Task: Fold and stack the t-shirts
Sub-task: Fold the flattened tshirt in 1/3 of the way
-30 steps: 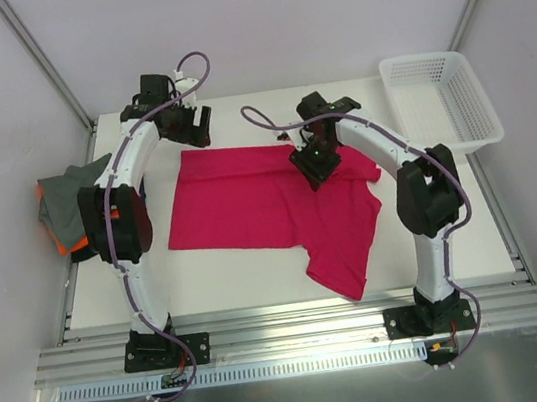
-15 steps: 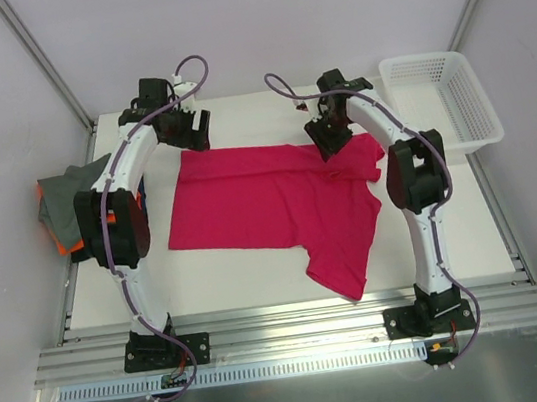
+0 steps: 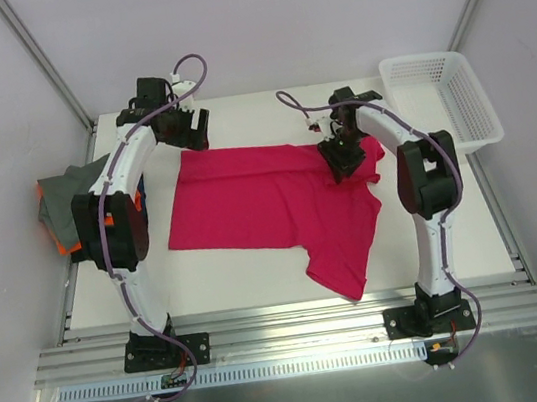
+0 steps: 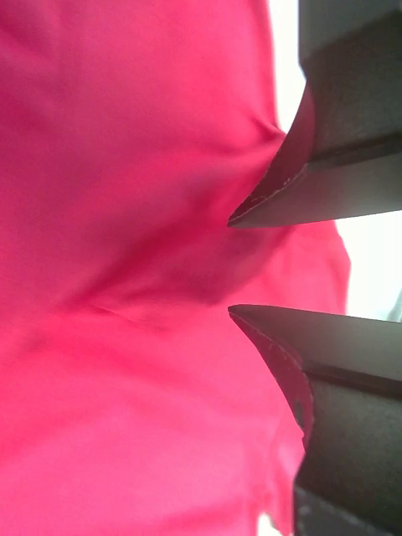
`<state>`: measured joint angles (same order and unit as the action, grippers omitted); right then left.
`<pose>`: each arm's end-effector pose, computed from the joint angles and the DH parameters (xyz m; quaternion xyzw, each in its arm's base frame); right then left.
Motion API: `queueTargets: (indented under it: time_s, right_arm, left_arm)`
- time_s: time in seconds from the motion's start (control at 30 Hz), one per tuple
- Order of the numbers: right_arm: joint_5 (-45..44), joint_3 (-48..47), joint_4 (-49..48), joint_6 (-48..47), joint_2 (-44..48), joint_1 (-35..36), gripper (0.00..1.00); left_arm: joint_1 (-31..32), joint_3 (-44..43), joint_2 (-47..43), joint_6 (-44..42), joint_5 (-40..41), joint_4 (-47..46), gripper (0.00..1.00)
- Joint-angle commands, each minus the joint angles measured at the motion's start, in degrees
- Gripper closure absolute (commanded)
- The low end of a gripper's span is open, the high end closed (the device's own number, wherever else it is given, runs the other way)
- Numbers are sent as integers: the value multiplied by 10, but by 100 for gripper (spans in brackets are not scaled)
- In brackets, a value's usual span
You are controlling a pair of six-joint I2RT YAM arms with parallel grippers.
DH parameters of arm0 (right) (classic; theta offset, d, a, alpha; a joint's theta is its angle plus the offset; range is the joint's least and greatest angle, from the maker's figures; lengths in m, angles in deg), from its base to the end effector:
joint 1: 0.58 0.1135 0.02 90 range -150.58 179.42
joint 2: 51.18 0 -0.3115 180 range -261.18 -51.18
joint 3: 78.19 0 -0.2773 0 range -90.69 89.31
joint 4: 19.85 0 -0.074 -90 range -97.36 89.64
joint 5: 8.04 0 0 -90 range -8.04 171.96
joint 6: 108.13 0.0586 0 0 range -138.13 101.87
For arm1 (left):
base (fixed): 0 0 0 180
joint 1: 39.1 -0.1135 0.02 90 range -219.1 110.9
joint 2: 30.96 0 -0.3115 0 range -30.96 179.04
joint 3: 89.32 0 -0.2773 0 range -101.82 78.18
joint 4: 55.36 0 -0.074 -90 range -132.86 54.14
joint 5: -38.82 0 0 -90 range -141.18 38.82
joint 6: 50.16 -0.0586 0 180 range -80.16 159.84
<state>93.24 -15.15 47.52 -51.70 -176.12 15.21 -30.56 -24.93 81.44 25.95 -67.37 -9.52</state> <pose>0.4840 0.1488 0.2032 -0.4235 0.8916 0.0767 0.1404 0.5033 -0.0921 0.3288 0.2318 0.8783 -0.1103 0.4033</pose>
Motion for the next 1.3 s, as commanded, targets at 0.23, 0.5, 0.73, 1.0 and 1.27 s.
queueTargets:
  time_s: [0.23, 0.5, 0.73, 1.0, 1.27]
  right_arm:
    - [23, 107, 16, 18, 172, 24, 54]
    - [-34, 38, 10, -12, 131, -1, 54]
    - [56, 96, 46, 44, 182, -12, 59]
    - [126, 336, -3, 128, 378, -3, 57]
    - [131, 313, -38, 137, 357, -39, 53]
  left_arm:
    - [-2, -19, -14, 16, -31, -2, 18]
    - [-2, -11, -21, 20, -35, -2, 18]
    - [-8, 93, -93, 59, -34, 21, 12]
    - [-19, 258, -179, 106, -66, 45, 9]
    - [-19, 200, -126, 81, -71, 63, 9]
